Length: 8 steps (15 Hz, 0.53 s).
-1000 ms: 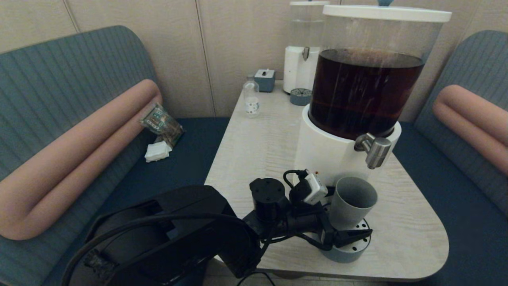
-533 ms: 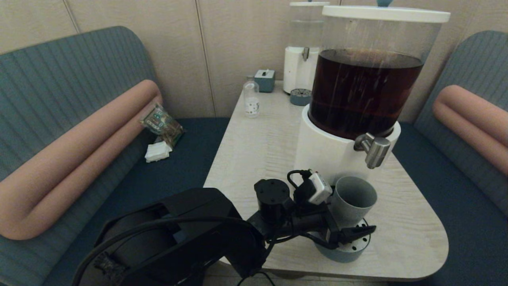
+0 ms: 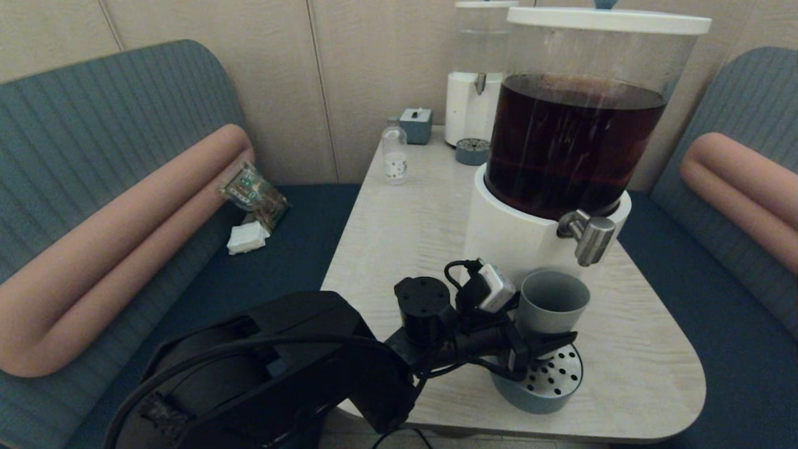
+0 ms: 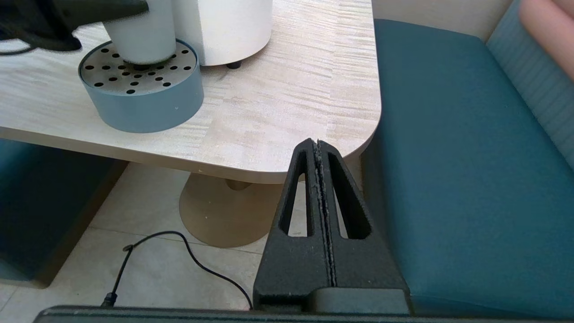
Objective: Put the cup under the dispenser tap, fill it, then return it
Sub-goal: Place the cup next to the water dispenser
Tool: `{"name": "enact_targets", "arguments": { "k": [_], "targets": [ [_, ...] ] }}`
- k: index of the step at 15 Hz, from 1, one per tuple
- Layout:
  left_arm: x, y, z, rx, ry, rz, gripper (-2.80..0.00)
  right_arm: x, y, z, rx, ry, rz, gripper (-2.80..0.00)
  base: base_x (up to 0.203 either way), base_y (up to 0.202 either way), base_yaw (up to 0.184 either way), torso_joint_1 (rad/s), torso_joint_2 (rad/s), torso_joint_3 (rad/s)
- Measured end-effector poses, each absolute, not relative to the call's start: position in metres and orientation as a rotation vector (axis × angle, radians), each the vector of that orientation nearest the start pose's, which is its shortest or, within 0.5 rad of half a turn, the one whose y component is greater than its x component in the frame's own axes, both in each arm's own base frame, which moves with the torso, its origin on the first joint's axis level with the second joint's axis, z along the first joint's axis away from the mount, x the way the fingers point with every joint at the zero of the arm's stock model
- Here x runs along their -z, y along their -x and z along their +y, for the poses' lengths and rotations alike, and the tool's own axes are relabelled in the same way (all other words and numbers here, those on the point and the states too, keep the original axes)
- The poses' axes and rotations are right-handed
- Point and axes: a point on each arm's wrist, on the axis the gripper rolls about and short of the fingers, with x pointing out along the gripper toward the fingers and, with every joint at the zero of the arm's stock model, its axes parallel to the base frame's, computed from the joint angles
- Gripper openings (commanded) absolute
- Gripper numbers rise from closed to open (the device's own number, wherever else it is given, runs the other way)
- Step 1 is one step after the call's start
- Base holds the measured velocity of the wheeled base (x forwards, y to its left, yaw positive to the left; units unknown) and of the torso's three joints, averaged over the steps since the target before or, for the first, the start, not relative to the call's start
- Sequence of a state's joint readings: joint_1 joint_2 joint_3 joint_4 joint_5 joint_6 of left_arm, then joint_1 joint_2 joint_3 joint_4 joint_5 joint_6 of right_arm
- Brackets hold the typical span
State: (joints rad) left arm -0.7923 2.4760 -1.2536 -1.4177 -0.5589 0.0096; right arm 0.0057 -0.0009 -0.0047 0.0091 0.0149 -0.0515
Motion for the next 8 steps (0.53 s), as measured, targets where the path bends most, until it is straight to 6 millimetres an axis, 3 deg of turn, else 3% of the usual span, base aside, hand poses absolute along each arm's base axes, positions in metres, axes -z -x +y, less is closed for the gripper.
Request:
{"name": "enact_targets", "arguments": {
  "k": [3,8],
  "targets": [
    [-0.072,-0.307,-0.330,1.341,0.016,-0.194,-2.80,-0.076,0.023,0.000,-0.021,0.051,0.003,-2.80,0.000,0.000,0.000,0.000,0.00,0.000],
    [-0.087,-0.280,-0.297,1.311,0.025,-0.123,-2.80,-0.076,0.023,0.000,-0.021,0.051,0.003,-2.80,0.000,0.000,0.000,0.000,0.00,0.000]
  ]
}}
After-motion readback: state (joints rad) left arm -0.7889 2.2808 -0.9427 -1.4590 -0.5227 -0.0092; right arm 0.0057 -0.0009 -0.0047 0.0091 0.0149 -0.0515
